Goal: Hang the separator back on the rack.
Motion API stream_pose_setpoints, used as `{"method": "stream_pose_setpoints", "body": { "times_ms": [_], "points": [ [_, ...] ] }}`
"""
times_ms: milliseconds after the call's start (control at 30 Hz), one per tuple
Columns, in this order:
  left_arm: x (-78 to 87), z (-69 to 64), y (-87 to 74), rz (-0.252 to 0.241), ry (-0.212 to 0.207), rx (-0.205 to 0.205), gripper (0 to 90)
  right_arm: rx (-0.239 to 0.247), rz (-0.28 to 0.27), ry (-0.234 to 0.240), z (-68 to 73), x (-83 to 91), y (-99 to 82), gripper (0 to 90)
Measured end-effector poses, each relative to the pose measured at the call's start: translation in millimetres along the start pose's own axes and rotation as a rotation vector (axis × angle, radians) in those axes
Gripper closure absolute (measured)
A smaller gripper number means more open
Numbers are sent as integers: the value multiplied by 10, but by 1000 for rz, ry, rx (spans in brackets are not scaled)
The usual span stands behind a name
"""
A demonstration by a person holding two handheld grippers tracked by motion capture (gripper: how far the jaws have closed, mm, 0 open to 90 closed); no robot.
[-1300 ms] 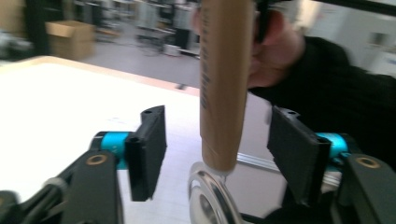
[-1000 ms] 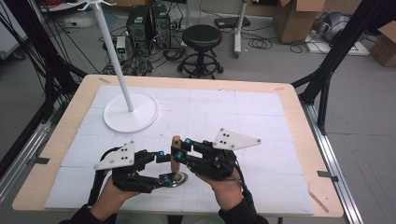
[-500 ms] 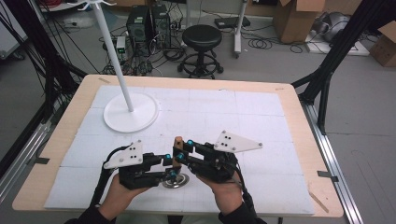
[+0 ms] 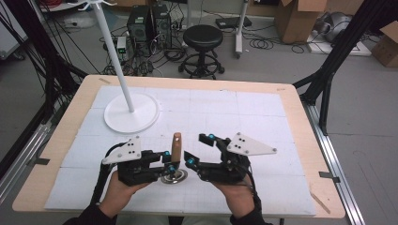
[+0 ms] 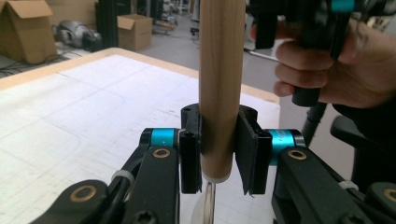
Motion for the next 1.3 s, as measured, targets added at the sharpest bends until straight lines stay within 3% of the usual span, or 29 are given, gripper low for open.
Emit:
{"method": "stream_pose_setpoints", "body": {
  "times_ms": [100, 200, 367, 500, 567, 700, 733, 767, 833, 1167, 1300],
  "points": [
    [38, 97, 45, -18, 21, 23, 726, 35, 44, -76, -67, 213, -52, 214],
    [63, 221, 108, -34, 39, 48, 726, 41, 77, -140, -142, 442, -118, 213],
    [98, 449, 259, -48, 88, 70, 726, -6, 30, -219, -303, 844, -265, 180],
    [115, 584, 386, -56, 127, 69, 726, -34, 14, -267, -409, 1054, -350, 177],
    [128, 710, 530, -59, 155, 64, 726, -44, 7, -289, -447, 1136, -379, 177],
    [139, 836, 681, -61, 175, 62, 726, -59, -7, -312, -490, 1233, -403, 176],
    [145, 927, 795, -64, 200, 59, 726, -59, -14, -317, -499, 1257, -406, 176],
    [145, 927, 795, -64, 200, 59, 726, -68, -18, -318, -500, 1273, -406, 176],
    [152, 1035, 943, -70, 227, 61, 726, -68, -24, -322, -508, 1294, -408, 176],
    [208, 1309, 1266, -91, 270, 72, 726, -72, -21, -310, -517, 1272, -413, 176],
    [207, 1486, 1443, -88, 337, 80, 726, -77, -18, -304, -527, 1257, -419, 176]
  ]
}}
Point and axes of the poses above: each handheld gripper's, and its own axes: x roughly backward along the jaws, y roughly out of its top, z roughly to its left, the point moved 1 cm from there along -x, roughly forward along the jaws, and after that the axes turned 14 degrees about y, right-handed, at the moved point
